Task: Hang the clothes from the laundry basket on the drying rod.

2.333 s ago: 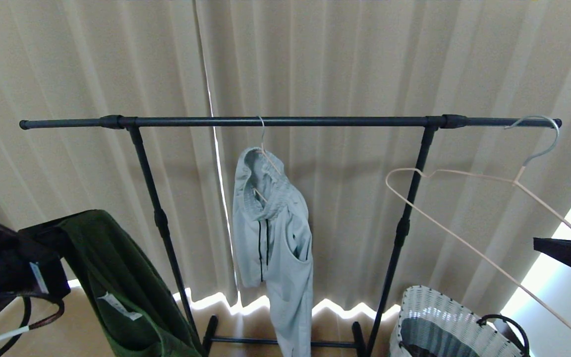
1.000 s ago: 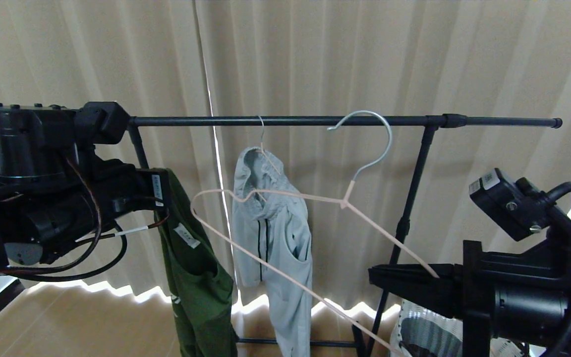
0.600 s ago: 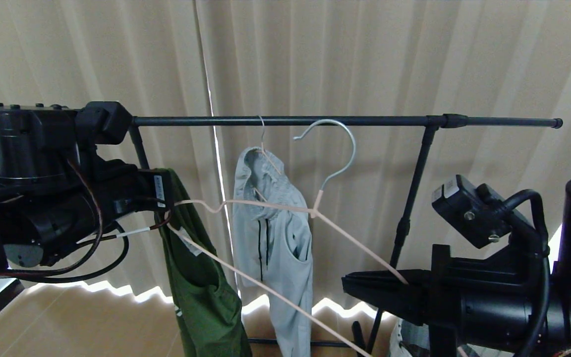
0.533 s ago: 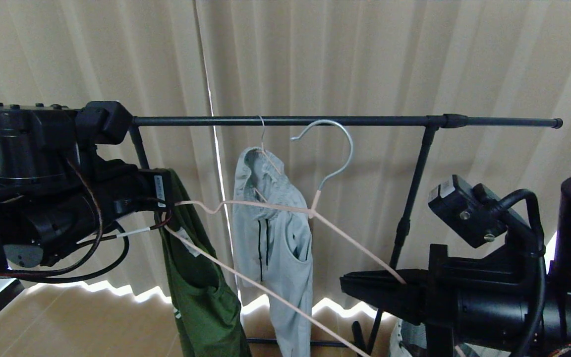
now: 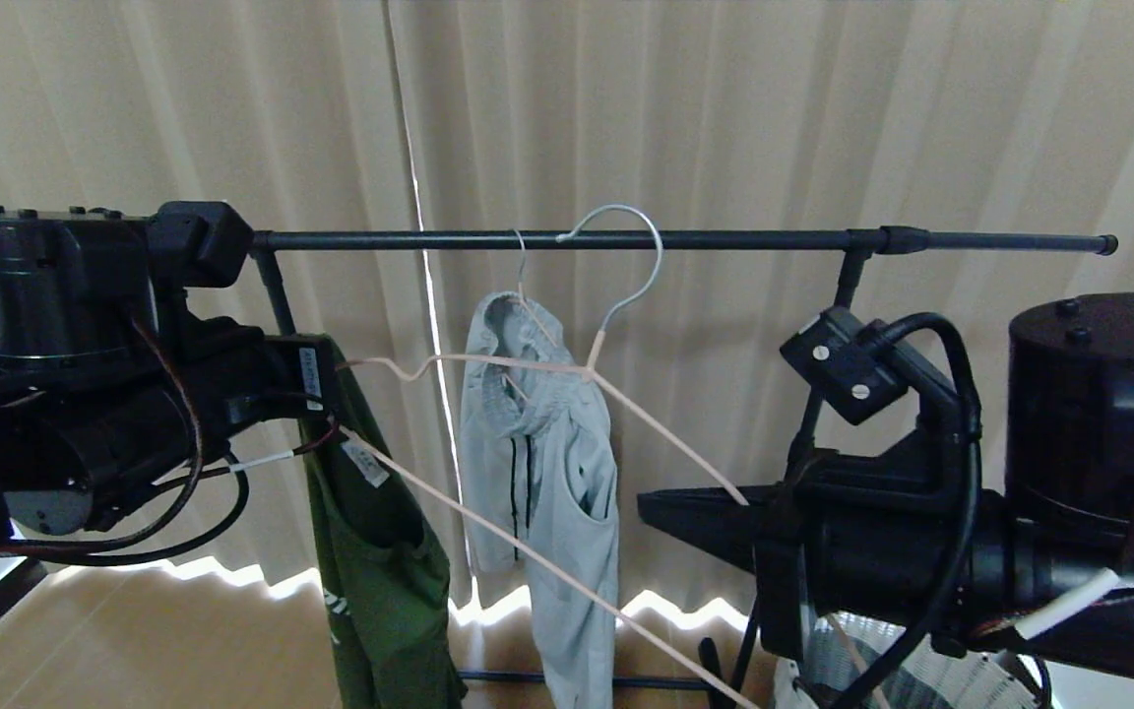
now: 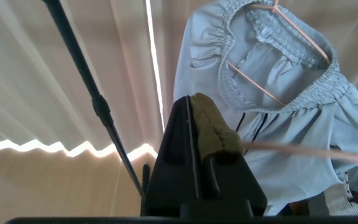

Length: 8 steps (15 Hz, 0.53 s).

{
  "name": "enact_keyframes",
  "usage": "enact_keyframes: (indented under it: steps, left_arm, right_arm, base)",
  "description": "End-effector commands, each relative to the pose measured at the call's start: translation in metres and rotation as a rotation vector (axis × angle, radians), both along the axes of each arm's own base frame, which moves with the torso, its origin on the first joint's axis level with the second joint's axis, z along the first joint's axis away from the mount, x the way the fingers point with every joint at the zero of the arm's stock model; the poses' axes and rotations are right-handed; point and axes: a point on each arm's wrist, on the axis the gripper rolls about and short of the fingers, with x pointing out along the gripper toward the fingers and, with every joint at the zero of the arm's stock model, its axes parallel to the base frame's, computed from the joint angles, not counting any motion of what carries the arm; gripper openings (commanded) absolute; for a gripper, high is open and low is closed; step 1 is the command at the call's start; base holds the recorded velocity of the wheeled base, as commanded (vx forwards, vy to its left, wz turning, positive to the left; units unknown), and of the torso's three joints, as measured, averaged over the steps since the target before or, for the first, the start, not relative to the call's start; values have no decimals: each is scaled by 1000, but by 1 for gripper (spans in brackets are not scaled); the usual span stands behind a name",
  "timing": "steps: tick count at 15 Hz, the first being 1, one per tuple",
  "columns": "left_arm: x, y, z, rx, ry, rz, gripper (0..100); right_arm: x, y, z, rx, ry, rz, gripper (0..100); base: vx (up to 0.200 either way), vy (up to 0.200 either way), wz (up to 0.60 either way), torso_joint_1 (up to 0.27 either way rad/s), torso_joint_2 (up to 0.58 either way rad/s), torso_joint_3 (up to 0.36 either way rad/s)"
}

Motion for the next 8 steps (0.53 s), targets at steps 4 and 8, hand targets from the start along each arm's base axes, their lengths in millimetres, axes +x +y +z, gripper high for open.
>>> enact_keyframes:
  steps: [4, 8]
  left_arm:
    - [-2, -1, 1, 0, -3, -3, 0]
    - [-6, -5, 1, 9, 7, -6, 0]
  right_arm:
    - [23, 27, -8, 24, -6, -56, 0]
    - [27, 45, -17, 16, -6, -40, 0]
  base:
    - [0, 0, 0, 0, 0, 0]
    - [0, 0, 0, 0, 0, 0]
